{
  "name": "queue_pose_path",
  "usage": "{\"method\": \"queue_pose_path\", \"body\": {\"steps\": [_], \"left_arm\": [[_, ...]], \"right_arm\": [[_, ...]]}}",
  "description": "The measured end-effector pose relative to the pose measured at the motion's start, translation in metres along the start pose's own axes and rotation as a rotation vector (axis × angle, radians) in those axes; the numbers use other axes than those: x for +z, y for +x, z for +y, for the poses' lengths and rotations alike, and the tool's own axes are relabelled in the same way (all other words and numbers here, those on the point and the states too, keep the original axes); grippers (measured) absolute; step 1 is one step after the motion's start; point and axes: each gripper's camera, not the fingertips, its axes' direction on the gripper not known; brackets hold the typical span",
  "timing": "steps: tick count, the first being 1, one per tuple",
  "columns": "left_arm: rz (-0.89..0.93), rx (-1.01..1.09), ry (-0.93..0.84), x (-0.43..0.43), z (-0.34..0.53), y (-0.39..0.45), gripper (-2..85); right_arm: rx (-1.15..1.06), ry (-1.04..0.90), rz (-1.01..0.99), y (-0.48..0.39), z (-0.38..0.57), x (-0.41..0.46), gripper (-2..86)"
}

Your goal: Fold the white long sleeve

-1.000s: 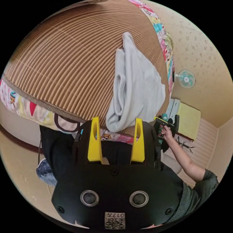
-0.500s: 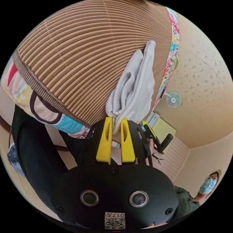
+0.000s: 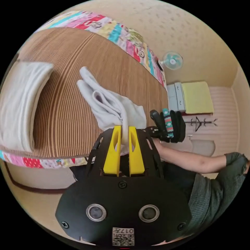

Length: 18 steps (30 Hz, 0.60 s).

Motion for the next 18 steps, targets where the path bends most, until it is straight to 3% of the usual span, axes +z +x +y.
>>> {"method": "queue_pose_path", "body": {"steps": [4, 6, 10, 13, 18], "left_arm": [[-0.038, 0.325, -0.179, 0.090, -0.012, 0.104, 5.1], [-0.028, 0.386, -0.241, 0.135, -0.008, 0.132, 5.4], [0.116, 0.356, -0.383, 0.221, 0.006, 0.146, 7.7], [0.242, 0.357, -0.423, 0.228, 0.021, 0.139, 7.9], [0.038, 0.162, -0.274, 0.179, 0.027, 0.062, 12.0]], "right_arm": [[0.117, 0.135, -0.164, 0.043, 0.070, -0.065, 0.7], [0.184, 0.186, -0.174, 0.070, 0.110, -0.090, 0.8], [0.439, 0.293, -0.181, 0.141, 0.213, -0.131, 1.7], [0.553, 0.373, -0.232, 0.172, 0.275, -0.151, 4.0], [0.527, 0.481, -0.460, 0.182, 0.309, -0.162, 12.6]]}}
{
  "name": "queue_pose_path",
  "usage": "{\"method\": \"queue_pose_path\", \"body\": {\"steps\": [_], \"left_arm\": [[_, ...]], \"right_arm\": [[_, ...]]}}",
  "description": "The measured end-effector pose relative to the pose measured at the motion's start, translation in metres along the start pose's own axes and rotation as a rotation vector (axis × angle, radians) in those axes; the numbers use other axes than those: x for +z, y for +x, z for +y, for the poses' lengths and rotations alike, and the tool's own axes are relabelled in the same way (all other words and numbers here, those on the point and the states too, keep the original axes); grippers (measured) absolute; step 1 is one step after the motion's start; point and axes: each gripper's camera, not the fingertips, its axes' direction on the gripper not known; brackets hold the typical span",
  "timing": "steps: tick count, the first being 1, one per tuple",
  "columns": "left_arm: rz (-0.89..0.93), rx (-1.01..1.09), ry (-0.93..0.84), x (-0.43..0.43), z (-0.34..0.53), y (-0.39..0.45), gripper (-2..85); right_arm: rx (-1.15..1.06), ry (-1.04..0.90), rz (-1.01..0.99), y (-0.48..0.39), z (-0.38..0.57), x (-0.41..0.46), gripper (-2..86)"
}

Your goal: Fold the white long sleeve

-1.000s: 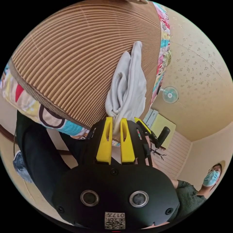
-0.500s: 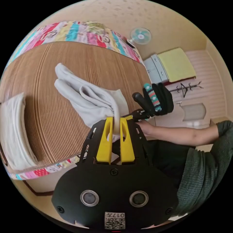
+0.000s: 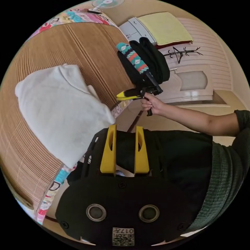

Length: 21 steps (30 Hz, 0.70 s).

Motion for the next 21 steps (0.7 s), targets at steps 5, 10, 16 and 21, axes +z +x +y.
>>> {"method": "queue_pose_path", "body": {"steps": [5, 10, 16, 21], "left_arm": [[0.034, -0.428, 0.238, -0.054, 0.036, -0.145, 17.0], [0.361, -0.567, 0.113, -0.012, 0.038, -0.253, 23.0], [0.500, -0.557, -0.082, 0.031, 0.043, -0.247, 19.6], [0.692, -0.380, -0.107, 0.009, 0.054, -0.198, 16.5]], "right_arm": [[-0.087, -0.129, -0.181, -0.029, -0.022, 0.053, 21.9], [-0.082, -0.266, -0.232, -0.057, -0.040, 0.114, 23.7], [-0.036, -0.291, -0.254, -0.097, -0.015, 0.139, 18.1], [-0.128, -0.271, -0.330, -0.140, 0.036, 0.096, 13.9]]}}
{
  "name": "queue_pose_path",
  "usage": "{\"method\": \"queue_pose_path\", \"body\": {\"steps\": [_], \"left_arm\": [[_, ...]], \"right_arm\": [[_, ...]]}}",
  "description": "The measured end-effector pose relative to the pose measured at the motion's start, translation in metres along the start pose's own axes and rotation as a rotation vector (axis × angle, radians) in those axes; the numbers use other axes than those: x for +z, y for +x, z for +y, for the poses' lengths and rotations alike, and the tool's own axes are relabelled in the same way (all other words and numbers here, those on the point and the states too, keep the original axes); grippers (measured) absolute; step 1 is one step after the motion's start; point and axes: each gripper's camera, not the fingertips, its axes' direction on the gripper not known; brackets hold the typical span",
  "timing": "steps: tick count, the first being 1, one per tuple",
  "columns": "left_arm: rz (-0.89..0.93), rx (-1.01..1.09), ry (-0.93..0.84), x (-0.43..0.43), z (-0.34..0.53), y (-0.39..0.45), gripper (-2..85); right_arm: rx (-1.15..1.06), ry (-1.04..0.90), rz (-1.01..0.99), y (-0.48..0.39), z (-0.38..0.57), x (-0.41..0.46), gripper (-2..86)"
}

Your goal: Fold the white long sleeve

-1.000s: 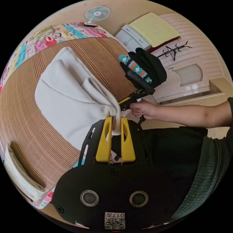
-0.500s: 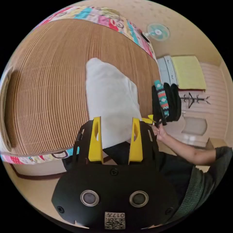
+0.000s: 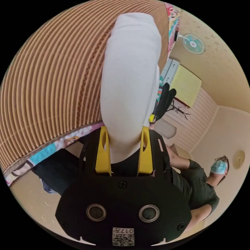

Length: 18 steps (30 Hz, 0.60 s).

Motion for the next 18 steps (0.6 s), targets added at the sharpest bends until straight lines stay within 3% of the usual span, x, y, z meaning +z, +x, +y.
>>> {"method": "queue_pose_path", "body": {"steps": [5, 13, 16, 18], "left_arm": [[0.017, 0.231, -0.179, 0.067, -0.017, 0.104, 15.9], [-0.089, 0.835, -0.461, 0.238, -0.130, 0.416, 16.1], [-0.093, 0.901, -0.544, 0.281, -0.152, 0.466, 15.3], [-0.154, 0.843, -0.571, 0.298, -0.170, 0.454, 14.8]], "right_arm": [[-0.210, 0.019, 0.132, -0.125, 0.079, -0.058, 12.4], [-0.521, 0.181, 0.416, -0.346, 0.200, -0.251, 12.4], [-0.504, 0.144, 0.399, -0.385, 0.224, -0.335, 13.0], [-0.420, 0.131, 0.404, -0.382, 0.231, -0.383, 13.7]]}}
